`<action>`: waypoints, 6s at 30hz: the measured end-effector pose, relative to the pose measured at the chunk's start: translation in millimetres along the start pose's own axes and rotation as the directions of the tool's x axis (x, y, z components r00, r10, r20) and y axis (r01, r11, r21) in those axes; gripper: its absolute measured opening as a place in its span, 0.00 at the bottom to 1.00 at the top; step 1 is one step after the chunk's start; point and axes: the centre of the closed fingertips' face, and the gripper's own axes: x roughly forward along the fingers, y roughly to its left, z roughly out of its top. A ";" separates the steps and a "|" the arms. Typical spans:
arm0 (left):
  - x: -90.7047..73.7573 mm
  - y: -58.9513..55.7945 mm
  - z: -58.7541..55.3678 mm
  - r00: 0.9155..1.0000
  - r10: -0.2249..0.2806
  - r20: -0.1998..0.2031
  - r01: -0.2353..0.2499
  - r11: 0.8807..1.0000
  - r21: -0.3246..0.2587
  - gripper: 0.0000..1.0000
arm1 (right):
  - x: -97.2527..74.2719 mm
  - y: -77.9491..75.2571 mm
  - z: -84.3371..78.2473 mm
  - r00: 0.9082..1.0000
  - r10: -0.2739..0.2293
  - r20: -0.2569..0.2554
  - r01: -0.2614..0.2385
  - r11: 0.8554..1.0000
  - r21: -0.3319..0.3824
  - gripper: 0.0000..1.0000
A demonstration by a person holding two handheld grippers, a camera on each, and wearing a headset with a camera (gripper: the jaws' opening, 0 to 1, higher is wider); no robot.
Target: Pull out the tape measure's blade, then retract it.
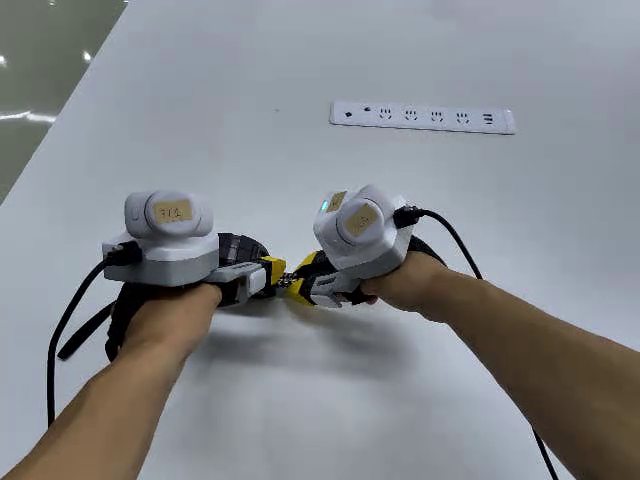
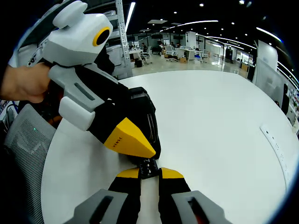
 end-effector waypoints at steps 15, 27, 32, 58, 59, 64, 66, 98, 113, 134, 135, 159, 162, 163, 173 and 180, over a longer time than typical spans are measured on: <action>0.3 -0.4 0.9 1.000 0.008 0.000 -0.008 1.000 -0.006 0.61 | 2.3 0.6 4.7 1.000 -0.013 0.014 0.013 1.000 -0.007 0.11; -0.9 0.2 1.4 1.000 0.020 0.008 -0.020 1.000 -0.011 0.63 | 1.6 0.6 5.6 1.000 -0.022 0.003 0.022 0.999 -0.050 0.12; -0.8 0.0 2.1 1.000 0.019 0.005 -0.019 1.000 -0.022 0.63 | 0.9 -1.0 6.0 0.999 -0.032 0.002 0.032 0.998 -0.063 0.13; -3.9 1.8 3.0 1.000 0.012 0.011 -0.012 1.000 -0.001 0.65 | -14.7 -6.7 2.4 0.998 -0.054 0.021 0.055 0.998 -0.035 0.23; -4.8 1.9 2.8 1.000 0.011 0.010 -0.011 1.000 0.009 0.65 | -16.4 -6.0 1.7 0.998 -0.053 0.022 0.054 0.998 -0.033 0.24; -7.6 3.6 0.7 1.000 0.003 0.000 -0.003 1.000 0.025 0.66 | -24.3 -7.6 -0.1 0.998 -0.066 0.026 0.066 0.997 -0.029 0.28; -7.9 5.3 -1.7 1.000 0.005 -0.012 -0.005 0.999 0.039 0.68 | -27.5 -9.0 -1.0 0.997 -0.075 0.027 0.075 0.997 -0.023 0.29; -29.7 3.0 -24.5 0.996 -0.088 -0.020 0.090 0.985 0.146 0.75 | -98.0 -7.5 -52.5 0.976 -0.213 0.050 0.206 0.971 0.118 0.49; -42.5 -4.7 -34.6 0.982 -0.188 0.024 0.177 0.954 0.242 0.80 | -125.0 1.3 -70.3 0.953 -0.287 0.092 0.267 0.945 0.187 0.61; -76.1 -18.8 -30.7 0.941 -0.310 0.138 0.244 0.900 0.362 0.91 | -148.0 29.1 -83.4 0.916 -0.370 0.158 0.319 0.907 0.274 0.83; -77.6 -20.0 -31.3 0.938 -0.318 0.138 0.251 0.898 0.362 0.93 | -149.2 29.8 -82.8 0.913 -0.374 0.164 0.321 0.906 0.276 0.84; -95.2 -25.5 -29.7 0.914 -0.366 0.177 0.271 0.872 0.407 0.99 | -175.0 36.9 -82.5 0.849 -0.473 0.235 0.384 0.858 0.340 0.99; -96.7 -26.8 -27.1 0.909 -0.373 0.185 0.275 0.872 0.404 0.99 | -176.6 37.4 -81.4 0.843 -0.482 0.238 0.391 0.853 0.344 0.99; -97.3 -27.6 -26.6 0.908 -0.376 0.187 0.278 0.872 0.404 0.99 | -176.6 37.9 -81.4 0.842 -0.484 0.238 0.392 0.853 0.346 0.99; -100.0 -31.6 -26.3 0.902 -0.388 0.188 0.290 0.869 0.402 0.99 | -178.1 40.4 -80.5 0.836 -0.493 0.242 0.397 0.847 0.353 0.99; -99.9 -29.1 -27.6 0.907 -0.379 0.186 0.283 0.873 0.397 0.99 | -179.0 41.0 -81.3 0.835 -0.494 0.241 0.397 0.845 0.357 0.99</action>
